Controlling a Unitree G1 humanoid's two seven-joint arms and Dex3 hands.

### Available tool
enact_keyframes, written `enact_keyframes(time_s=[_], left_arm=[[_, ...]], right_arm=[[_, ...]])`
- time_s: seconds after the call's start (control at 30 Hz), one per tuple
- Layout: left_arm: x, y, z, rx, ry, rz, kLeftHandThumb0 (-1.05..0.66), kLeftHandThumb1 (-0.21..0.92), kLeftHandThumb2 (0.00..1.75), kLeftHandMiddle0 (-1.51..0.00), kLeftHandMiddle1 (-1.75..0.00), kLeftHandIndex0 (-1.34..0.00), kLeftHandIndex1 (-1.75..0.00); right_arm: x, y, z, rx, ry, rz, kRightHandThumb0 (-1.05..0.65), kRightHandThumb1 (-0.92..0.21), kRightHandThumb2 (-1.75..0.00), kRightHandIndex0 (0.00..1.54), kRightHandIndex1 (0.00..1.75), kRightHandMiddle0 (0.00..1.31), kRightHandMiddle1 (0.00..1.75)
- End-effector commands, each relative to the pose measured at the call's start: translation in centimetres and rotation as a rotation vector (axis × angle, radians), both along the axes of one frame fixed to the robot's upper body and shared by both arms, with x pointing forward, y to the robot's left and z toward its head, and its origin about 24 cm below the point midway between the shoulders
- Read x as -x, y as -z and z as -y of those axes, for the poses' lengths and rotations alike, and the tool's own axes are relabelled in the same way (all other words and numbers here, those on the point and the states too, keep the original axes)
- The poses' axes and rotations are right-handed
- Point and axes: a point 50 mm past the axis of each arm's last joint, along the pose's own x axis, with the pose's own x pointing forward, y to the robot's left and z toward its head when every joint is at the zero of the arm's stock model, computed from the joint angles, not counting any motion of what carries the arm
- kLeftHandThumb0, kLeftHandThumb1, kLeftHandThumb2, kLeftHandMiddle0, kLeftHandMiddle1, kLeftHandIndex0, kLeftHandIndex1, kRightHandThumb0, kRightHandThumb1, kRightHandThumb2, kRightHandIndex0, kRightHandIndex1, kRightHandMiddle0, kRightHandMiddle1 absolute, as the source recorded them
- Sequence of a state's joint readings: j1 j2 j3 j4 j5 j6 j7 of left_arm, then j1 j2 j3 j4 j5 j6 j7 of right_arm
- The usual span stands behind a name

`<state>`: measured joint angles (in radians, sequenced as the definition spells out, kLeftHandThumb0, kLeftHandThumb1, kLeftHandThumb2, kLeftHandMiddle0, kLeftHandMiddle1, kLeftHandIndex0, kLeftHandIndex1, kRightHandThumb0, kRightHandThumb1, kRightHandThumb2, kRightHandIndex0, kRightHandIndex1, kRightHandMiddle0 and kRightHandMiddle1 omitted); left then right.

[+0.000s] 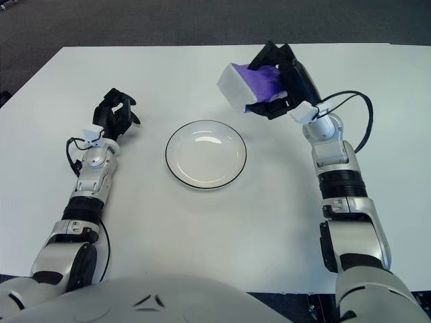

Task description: Put the tissue paper into the plate.

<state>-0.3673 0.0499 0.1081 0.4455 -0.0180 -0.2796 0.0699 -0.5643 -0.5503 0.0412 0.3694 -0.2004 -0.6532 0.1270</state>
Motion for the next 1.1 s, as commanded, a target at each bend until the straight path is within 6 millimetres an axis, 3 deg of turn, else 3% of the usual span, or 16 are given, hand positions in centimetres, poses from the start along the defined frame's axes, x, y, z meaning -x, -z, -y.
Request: enact_keyframes(time_s=[0.0,0.33,0.9,1.07], left_arm=[[2.6,5.0,-0.2,0.023,-0.028,-0.176,-0.35,0.92,0.55,-0.83,-1.75,-0.60,-1.75],[2.5,5.0,0.0,0.019,-0.027,-0.181,-0.35,0.92,0.55,-0.83,-1.75,-0.60,-1.75],[2.5,5.1,0.2,0.020,-0.028,-0.183,-0.35,0.92,0.55,-0.82,-1.75,-0.59,-1.75],[2.5,5.1,0.2,0.021,-0.030,-0.183,-0.35,0.92,0.55,-0.82,-1.75,-0.59,-1.75]], right_arm=[[0.3,-1.3,-2.0,0.037,-0.088,0.053,0.00,-0.23,-1.39,0.63,1.75,0.54,1.65],[1.4,-0.8,-4.7,0.157,-0.193,0.042,0.00,-0.22,-1.41,0.65,1.75,0.54,1.66],[1.8,1.0,-6.3,0.297,-0.321,0.031,0.00,-0.24,-1.40,0.64,1.75,0.47,1.74],[1.8,1.6,-6.8,0.339,-0.379,-0.028,0.00,-0.35,-1.27,0.54,1.72,0.42,1.74]])
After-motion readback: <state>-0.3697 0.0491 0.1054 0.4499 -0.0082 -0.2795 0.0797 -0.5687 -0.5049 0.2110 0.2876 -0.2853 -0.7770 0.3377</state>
